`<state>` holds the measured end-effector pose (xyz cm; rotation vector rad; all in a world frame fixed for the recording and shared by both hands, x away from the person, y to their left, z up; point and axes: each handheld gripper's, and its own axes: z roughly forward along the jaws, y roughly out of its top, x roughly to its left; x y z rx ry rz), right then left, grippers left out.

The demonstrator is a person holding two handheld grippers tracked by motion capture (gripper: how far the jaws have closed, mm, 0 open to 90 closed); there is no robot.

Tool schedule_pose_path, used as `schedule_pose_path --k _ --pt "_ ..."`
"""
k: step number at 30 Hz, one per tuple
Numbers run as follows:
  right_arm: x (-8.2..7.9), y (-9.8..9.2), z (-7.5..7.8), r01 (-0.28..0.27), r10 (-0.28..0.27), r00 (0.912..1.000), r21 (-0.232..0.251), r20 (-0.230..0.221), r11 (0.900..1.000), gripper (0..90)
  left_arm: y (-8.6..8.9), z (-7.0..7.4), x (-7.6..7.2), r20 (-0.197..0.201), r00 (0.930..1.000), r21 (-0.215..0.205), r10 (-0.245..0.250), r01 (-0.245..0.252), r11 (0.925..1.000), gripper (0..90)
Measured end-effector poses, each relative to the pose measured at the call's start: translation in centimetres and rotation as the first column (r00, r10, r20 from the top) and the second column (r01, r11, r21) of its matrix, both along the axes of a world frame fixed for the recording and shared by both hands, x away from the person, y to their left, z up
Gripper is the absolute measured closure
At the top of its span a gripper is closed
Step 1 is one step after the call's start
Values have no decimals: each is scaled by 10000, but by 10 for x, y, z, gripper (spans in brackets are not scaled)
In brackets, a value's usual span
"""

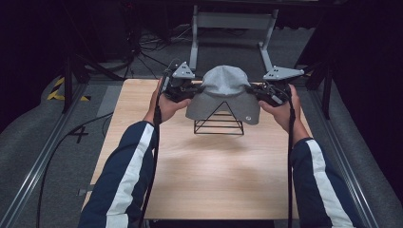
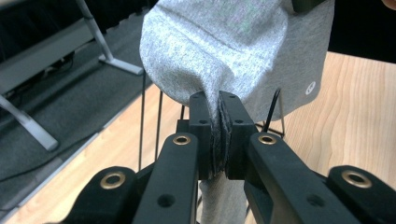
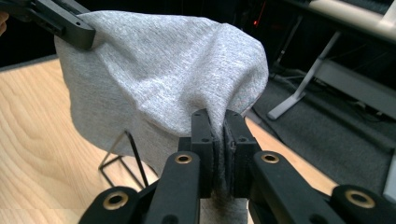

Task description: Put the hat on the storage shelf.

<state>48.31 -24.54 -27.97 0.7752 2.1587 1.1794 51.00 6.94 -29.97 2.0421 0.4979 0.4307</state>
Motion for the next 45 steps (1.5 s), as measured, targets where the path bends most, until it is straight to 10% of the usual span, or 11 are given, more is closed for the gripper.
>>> schedule_pose_path --k 20,45 --pt "4 3 -81 89 -154 9895 -459 -1439 9989 848 -9 -72 0 -862 9960 762 236 -170 9970 851" --pt "12 3 -119 705 -818 9771 -639 -1963 9955 846 -19 -112 5 -1248 9912 1062 430 -297 9939 855"
